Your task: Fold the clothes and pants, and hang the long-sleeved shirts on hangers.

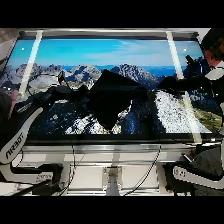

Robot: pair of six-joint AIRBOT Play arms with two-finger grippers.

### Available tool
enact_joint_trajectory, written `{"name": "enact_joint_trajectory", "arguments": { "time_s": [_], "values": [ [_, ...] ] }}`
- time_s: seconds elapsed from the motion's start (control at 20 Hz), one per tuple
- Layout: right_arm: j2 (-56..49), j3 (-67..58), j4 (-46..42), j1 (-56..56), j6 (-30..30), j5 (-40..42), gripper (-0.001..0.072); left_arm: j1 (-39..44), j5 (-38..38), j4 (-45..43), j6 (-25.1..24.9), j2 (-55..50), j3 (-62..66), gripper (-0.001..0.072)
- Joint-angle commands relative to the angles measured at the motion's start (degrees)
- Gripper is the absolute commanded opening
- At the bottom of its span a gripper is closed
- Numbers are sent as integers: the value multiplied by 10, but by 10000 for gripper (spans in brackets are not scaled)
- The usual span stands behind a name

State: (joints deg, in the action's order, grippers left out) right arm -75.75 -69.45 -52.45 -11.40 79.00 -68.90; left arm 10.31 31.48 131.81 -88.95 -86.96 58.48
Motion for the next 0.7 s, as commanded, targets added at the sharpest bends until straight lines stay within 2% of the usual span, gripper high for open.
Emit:
{"name": "enact_joint_trajectory", "arguments": {
  "time_s": [0.0,0.05,0.2,0.25,0.3,0.35,0.4,0.45,0.5,0.55,0.65],
  "values": [
    [0,0,2,0,0,-1,513,3,-3,-2,-7,-21,8,427],
    [0,0,2,0,0,0,513,4,-3,-2,-7,-28,12,356],
    [0,0,2,0,0,-1,513,4,-7,-2,-7,-42,31,351],
    [0,0,2,0,0,-1,512,4,-7,-1,-7,-42,34,291],
    [0,0,2,0,0,-1,512,6,-7,-1,-7,-42,37,75],
    [0,0,2,0,0,-1,511,7,-7,-2,-7,-42,39,10],
    [0,0,2,0,0,-1,509,8,-7,-2,-7,-42,43,10],
    [0,0,2,0,-1,-1,459,8,-7,-2,-7,-41,51,9],
    [0,0,2,0,0,-2,269,7,-7,-2,-7,-39,63,9],
    [0,0,0,0,0,-4,38,5,-7,-2,-7,-36,78,8],
    [-3,0,-2,0,-1,-6,31,3,-7,-28,-7,-25,111,8]
  ]
}}
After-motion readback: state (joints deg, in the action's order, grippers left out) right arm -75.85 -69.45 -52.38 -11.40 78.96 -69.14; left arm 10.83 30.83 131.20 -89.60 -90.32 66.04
